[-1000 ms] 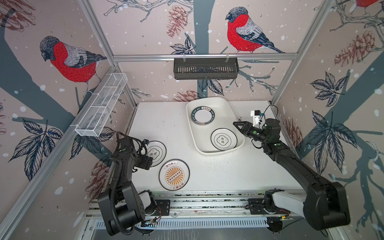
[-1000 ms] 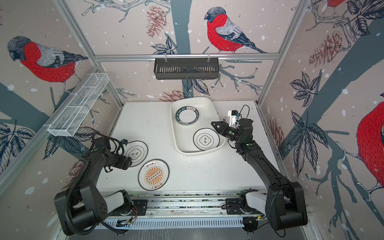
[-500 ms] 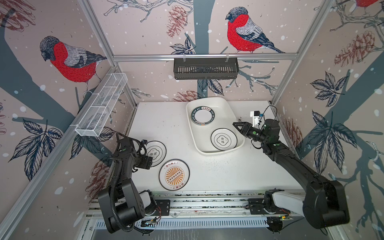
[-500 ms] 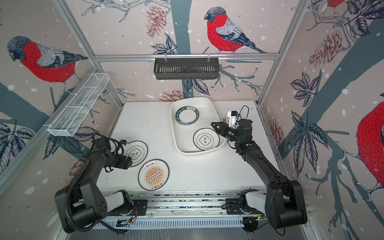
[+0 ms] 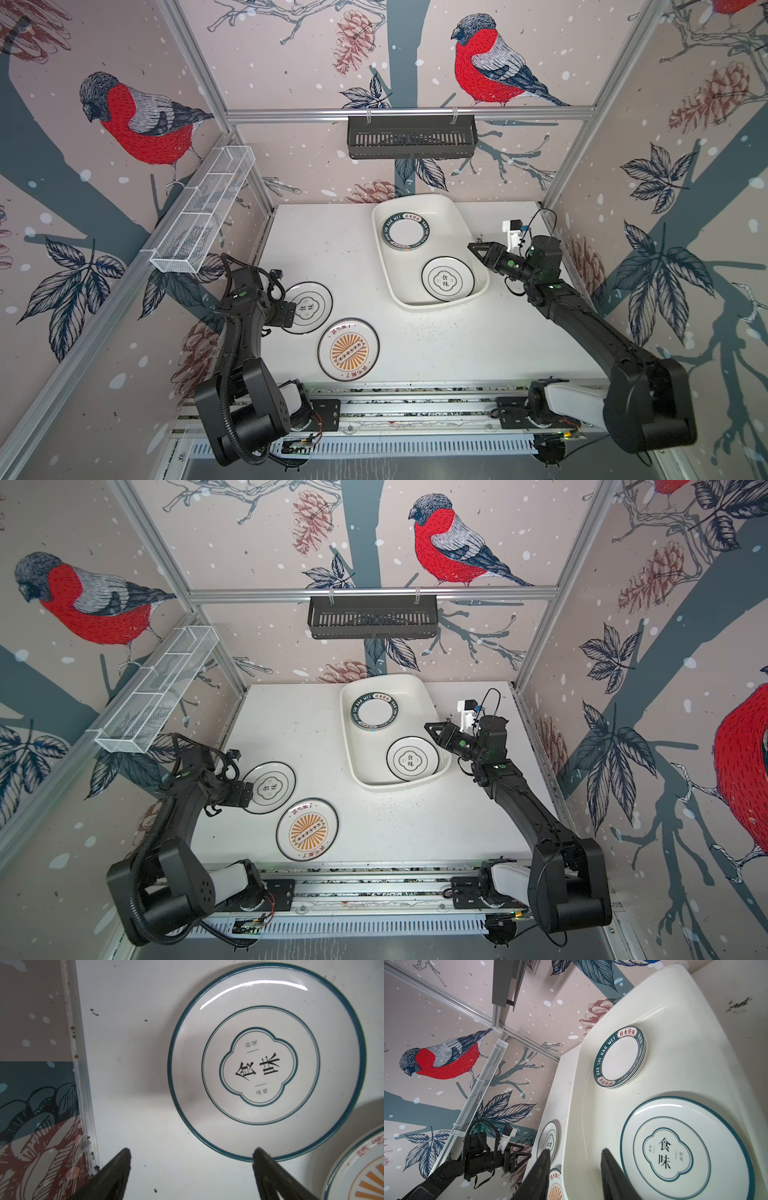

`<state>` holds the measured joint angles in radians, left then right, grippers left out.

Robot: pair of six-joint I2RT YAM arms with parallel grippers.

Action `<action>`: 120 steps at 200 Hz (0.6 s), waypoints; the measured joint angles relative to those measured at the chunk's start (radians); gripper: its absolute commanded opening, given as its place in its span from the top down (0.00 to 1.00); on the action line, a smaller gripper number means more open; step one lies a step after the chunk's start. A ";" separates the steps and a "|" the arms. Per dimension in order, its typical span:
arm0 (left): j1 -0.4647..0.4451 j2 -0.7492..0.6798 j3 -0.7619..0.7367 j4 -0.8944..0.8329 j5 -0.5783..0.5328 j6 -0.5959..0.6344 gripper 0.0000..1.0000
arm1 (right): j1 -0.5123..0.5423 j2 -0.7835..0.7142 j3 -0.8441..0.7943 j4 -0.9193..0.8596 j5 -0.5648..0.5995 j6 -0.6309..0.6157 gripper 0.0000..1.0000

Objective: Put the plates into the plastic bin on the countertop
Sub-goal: 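Lower the left gripper to the rim of the white plate nearest the robot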

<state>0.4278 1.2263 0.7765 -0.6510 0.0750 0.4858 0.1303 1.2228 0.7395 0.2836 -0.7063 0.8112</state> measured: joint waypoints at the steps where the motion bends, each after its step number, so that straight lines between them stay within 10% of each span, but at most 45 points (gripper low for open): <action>1: 0.000 0.001 0.000 0.000 0.000 -0.001 0.10 | 0.000 0.000 0.001 -0.001 0.000 0.000 0.58; 120: 0.040 0.193 -0.009 0.031 0.058 0.013 0.11 | 0.002 -0.012 0.074 -0.101 0.010 -0.006 0.58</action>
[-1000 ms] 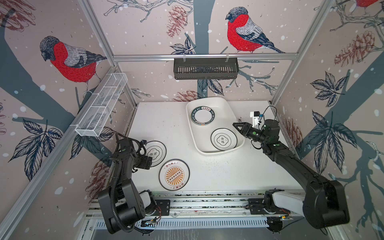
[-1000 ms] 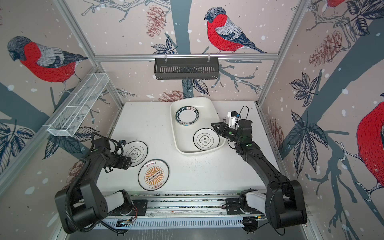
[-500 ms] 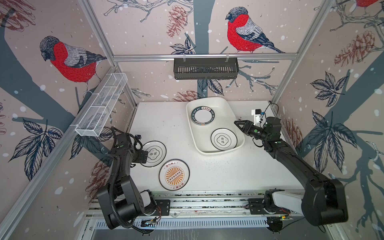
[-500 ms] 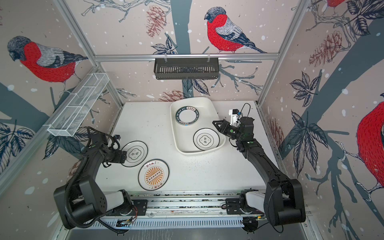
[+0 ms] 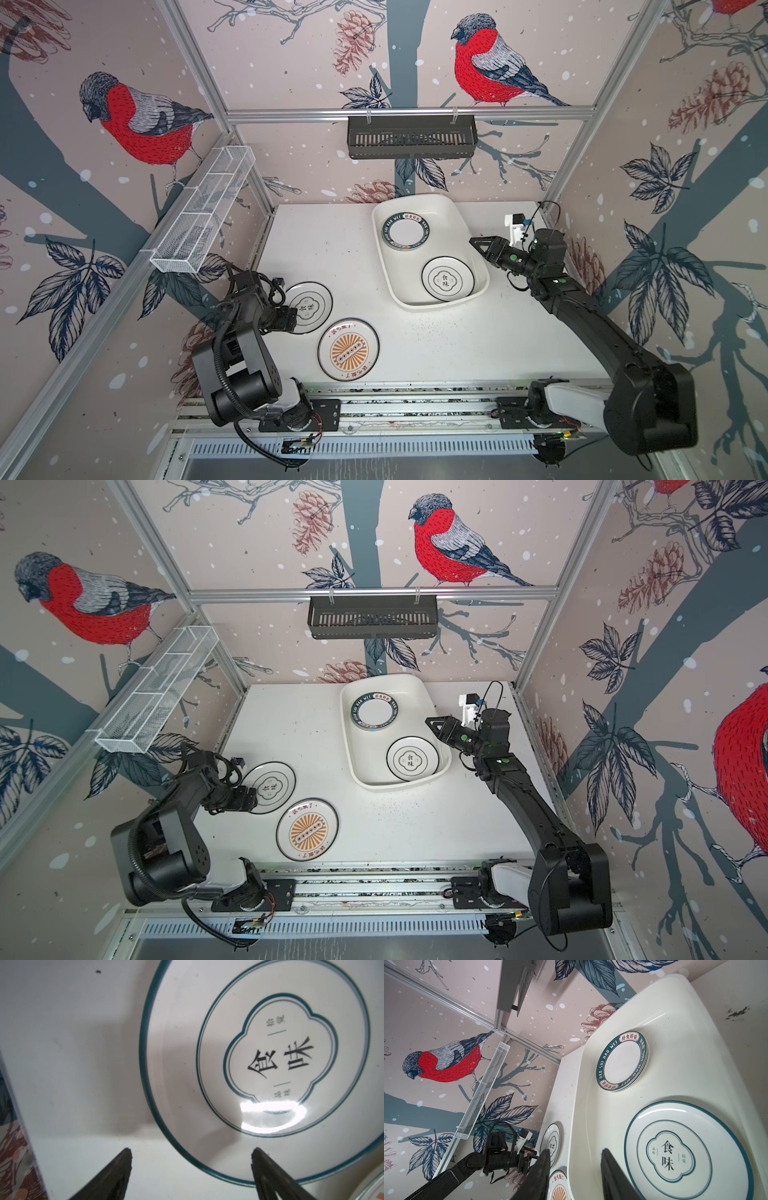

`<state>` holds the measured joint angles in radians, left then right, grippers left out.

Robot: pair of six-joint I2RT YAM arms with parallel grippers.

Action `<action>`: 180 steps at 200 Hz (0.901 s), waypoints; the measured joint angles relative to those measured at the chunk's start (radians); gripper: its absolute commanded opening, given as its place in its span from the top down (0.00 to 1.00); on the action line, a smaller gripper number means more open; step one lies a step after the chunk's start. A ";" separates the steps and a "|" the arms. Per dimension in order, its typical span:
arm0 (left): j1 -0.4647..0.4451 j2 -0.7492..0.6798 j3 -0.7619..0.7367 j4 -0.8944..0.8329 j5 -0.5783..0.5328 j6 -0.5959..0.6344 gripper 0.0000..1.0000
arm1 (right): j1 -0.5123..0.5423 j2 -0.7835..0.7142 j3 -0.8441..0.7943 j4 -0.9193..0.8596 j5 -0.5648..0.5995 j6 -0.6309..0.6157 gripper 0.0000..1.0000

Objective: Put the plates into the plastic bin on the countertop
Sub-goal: 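Lower the left gripper to the rim of the white plate nearest the robot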

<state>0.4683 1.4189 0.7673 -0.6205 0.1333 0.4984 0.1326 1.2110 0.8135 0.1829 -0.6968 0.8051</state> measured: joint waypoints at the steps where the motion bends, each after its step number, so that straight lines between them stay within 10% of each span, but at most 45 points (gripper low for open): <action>1: 0.000 0.002 0.000 0.000 0.002 0.000 0.11 | 0.000 0.000 0.000 0.000 0.000 0.000 0.58; 180: 0.002 0.260 0.193 -0.047 0.260 -0.013 0.14 | 0.002 -0.008 -0.018 -0.008 0.014 -0.019 0.58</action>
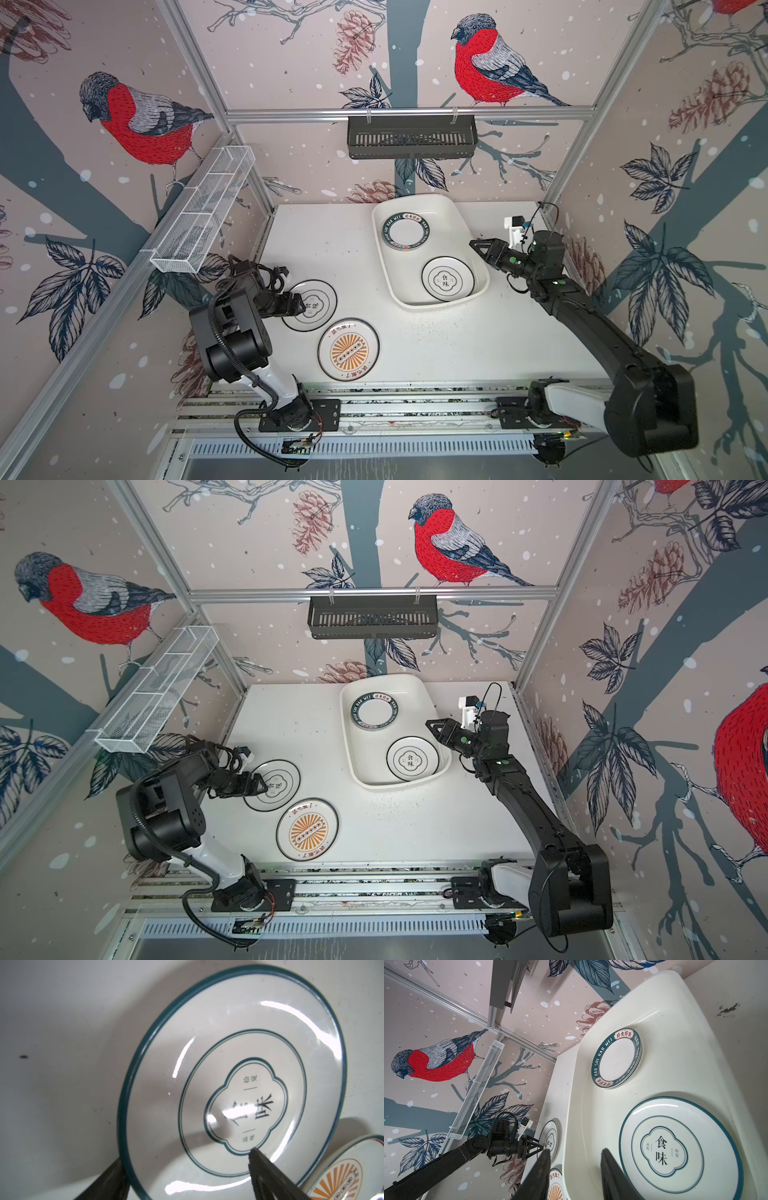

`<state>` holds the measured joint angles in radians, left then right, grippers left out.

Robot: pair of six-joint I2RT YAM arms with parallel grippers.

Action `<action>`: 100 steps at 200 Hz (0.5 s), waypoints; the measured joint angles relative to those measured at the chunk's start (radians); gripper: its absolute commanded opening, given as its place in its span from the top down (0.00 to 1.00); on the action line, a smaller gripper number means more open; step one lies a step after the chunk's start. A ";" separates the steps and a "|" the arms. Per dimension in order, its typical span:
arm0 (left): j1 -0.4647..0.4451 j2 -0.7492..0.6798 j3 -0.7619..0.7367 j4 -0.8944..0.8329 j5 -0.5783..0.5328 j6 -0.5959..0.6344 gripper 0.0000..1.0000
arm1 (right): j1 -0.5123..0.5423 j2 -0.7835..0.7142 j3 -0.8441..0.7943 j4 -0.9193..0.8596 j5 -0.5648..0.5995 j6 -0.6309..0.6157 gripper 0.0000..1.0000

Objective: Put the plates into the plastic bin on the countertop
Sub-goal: 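Lower the left gripper to the rim of the white plate nearest the robot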

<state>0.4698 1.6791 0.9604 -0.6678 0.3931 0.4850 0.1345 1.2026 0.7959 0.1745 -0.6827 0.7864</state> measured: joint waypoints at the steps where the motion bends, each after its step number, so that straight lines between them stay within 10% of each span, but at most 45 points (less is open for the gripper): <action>1: 0.000 0.002 0.002 0.000 0.002 -0.003 0.14 | 0.000 0.000 0.000 0.000 0.000 0.000 0.58; 100: -0.004 0.070 0.043 0.037 0.135 -0.050 0.20 | 0.000 -0.027 -0.037 0.008 0.009 0.004 0.59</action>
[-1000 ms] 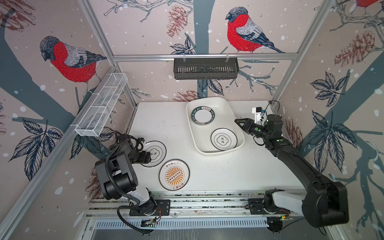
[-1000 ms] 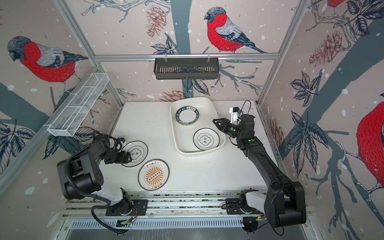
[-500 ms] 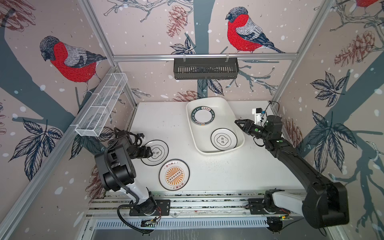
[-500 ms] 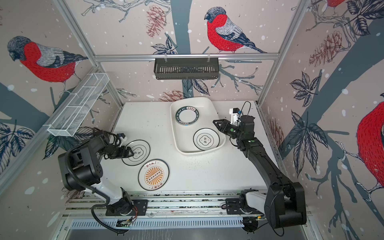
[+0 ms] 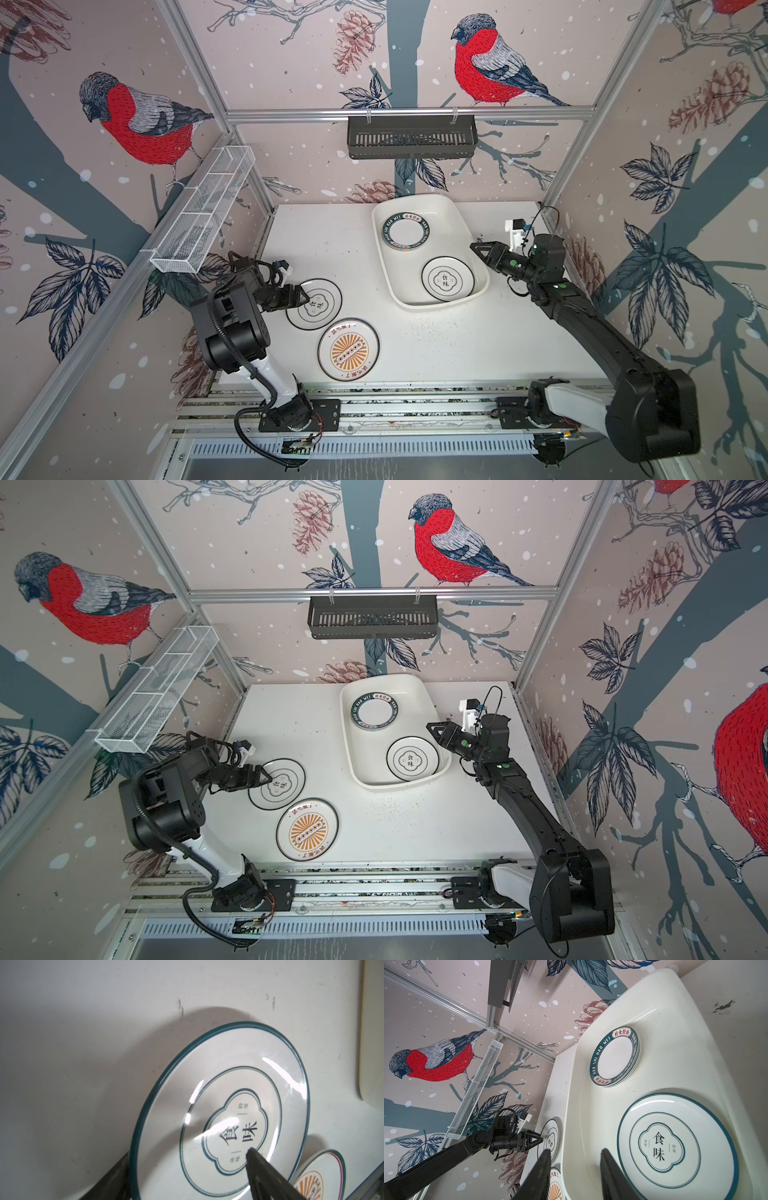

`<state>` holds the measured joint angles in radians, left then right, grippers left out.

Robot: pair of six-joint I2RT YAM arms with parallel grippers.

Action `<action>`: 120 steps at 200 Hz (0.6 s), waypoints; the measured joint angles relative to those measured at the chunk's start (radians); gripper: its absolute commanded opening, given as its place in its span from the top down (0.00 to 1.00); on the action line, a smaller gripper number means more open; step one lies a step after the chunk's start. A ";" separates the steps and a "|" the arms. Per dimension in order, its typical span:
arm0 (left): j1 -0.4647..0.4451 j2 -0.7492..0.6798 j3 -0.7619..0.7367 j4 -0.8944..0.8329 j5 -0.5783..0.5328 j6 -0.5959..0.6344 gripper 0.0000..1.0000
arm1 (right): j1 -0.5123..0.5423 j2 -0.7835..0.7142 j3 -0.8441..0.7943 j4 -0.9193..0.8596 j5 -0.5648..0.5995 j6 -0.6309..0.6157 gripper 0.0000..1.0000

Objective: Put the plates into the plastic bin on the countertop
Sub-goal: 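Lower the left gripper to the rim of the white plate nearest the robot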

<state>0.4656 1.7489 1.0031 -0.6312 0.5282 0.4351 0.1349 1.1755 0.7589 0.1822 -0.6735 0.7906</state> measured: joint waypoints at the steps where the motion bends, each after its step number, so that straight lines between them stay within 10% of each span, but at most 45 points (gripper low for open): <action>1: 0.000 0.000 0.000 0.001 0.001 -0.003 0.20 | 0.000 0.000 0.000 0.000 0.001 0.000 0.59; 120: 0.000 0.040 0.000 0.091 0.071 -0.064 0.28 | 0.006 -0.018 -0.042 0.014 0.024 0.022 0.60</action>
<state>0.4652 1.7893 1.0027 -0.5400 0.5987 0.3714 0.1413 1.1572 0.7170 0.1963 -0.6498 0.8127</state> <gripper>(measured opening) 0.702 0.403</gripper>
